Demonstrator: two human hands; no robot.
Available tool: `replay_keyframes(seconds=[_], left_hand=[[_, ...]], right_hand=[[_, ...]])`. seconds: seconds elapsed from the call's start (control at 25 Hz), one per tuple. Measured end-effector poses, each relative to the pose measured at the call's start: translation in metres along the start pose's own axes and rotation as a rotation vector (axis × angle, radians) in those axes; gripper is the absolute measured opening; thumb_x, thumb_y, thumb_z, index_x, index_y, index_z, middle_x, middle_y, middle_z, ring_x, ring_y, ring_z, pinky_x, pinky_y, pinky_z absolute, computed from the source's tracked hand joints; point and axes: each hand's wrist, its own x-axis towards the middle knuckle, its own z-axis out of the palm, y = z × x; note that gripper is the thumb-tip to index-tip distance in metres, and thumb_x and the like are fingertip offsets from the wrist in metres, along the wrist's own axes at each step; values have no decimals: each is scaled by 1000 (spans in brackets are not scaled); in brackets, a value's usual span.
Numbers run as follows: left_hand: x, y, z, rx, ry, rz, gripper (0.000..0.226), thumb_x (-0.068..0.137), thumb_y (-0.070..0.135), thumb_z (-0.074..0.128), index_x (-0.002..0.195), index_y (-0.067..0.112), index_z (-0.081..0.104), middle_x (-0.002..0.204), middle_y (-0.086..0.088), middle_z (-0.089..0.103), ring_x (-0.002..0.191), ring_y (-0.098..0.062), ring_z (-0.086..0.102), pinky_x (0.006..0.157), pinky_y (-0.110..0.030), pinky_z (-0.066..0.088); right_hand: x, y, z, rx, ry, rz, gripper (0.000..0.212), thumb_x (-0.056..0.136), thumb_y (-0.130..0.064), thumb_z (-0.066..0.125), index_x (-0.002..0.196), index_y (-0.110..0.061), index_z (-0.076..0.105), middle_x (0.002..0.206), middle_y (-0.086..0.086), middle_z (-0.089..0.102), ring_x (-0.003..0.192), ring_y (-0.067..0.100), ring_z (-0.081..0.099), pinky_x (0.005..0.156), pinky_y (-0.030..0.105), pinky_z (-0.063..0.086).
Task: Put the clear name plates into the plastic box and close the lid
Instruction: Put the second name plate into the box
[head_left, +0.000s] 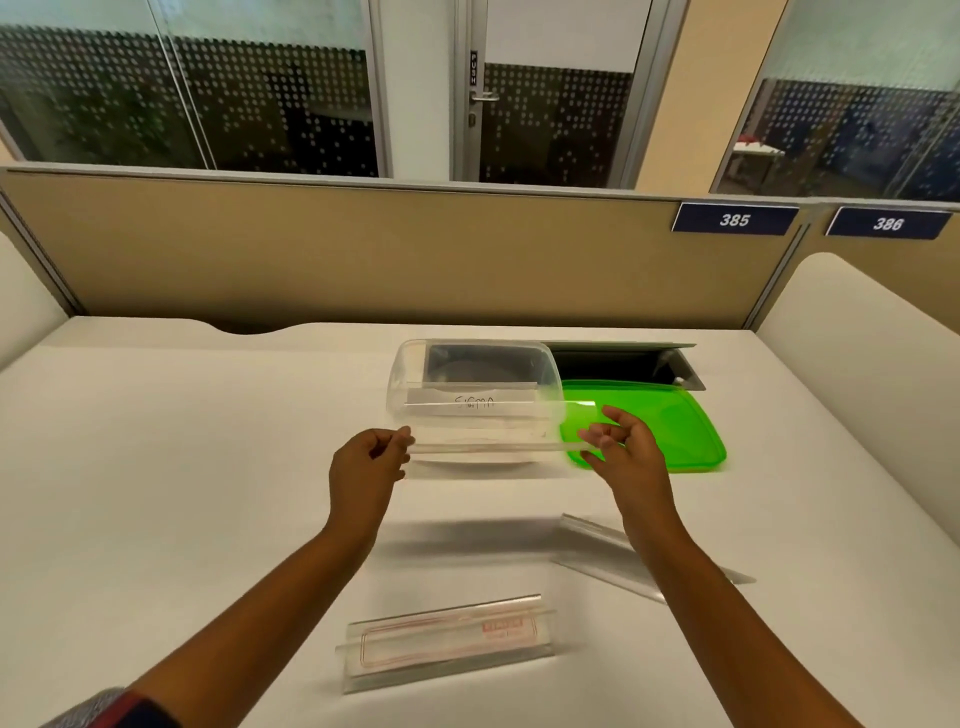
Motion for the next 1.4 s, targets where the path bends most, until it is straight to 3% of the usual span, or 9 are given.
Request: replay_keyframes(seconds=[0.2, 0.48, 0.64, 0.92, 1.0, 1.08, 1.16, 1.28, 1.4], left_hand=[[39, 9, 12, -90, 13, 13, 26, 89, 19, 53, 111, 7, 62, 95, -7, 65, 82, -12, 65, 70, -26, 55], [82, 13, 28, -56, 80, -26, 33, 90, 11, 51, 123, 9, 54, 126, -13, 57, 94, -23, 60, 75, -34, 53], [101, 12, 35, -5, 29, -111, 36, 92, 8, 47, 127, 8, 50, 127, -14, 58, 91, -25, 61, 72, -36, 54], [129, 15, 44, 90, 75, -156, 25, 88, 2, 51, 111, -2, 60, 116, -23, 62, 95, -35, 59, 92, -45, 51], [131, 13, 48, 89, 96, -155, 28, 87, 3, 53, 113, -4, 59, 116, -25, 62, 103, -39, 60, 99, -48, 47], [133, 13, 52, 55, 111, -181, 31, 86, 2, 54, 116, -5, 56, 118, -25, 62, 106, -40, 59, 100, -48, 46], [135, 12, 55, 56, 112, -200, 28, 85, 3, 57, 111, -5, 59, 114, -25, 63, 103, -39, 61, 97, -45, 48], [139, 9, 57, -27, 82, -306, 29, 87, 1, 52, 115, -5, 55, 114, -22, 63, 94, -31, 65, 88, -34, 52], [141, 5, 64, -72, 24, -412, 29, 88, -1, 48, 117, -7, 49, 120, -23, 60, 101, -30, 64, 93, -34, 51]], right_hand=[[42, -5, 16, -84, -15, -84, 34, 90, -2, 52, 120, -19, 49, 96, -7, 60, 86, 3, 60, 73, 16, 49], [96, -2, 41, -31, -14, -47, 40, 87, 11, 48, 124, -3, 47, 111, 8, 59, 102, 16, 57, 81, 20, 48], [109, 11, 48, -115, 19, -80, 19, 88, 2, 54, 105, -8, 54, 101, 11, 65, 89, 15, 59, 70, 15, 48], [131, 18, 55, -257, 126, -63, 5, 83, -8, 66, 87, -8, 62, 93, 20, 72, 76, 20, 63, 82, 42, 54], [134, 19, 57, -287, 167, -45, 8, 82, -12, 68, 87, -6, 66, 90, 20, 73, 74, 19, 62, 79, 42, 55], [134, 20, 61, -346, 221, -64, 14, 83, -19, 68, 88, -7, 68, 90, 17, 74, 72, 17, 61, 68, 32, 53], [134, 19, 65, -389, 266, -101, 20, 84, -26, 66, 90, -7, 69, 95, 14, 72, 78, 17, 61, 64, 23, 46], [140, 20, 68, -422, 306, -103, 30, 87, -30, 62, 95, -3, 70, 117, 16, 61, 109, 24, 57, 83, 23, 40], [145, 23, 69, -480, 245, -53, 35, 90, -32, 57, 100, -1, 70, 131, 16, 52, 123, 24, 47, 92, 26, 39]])
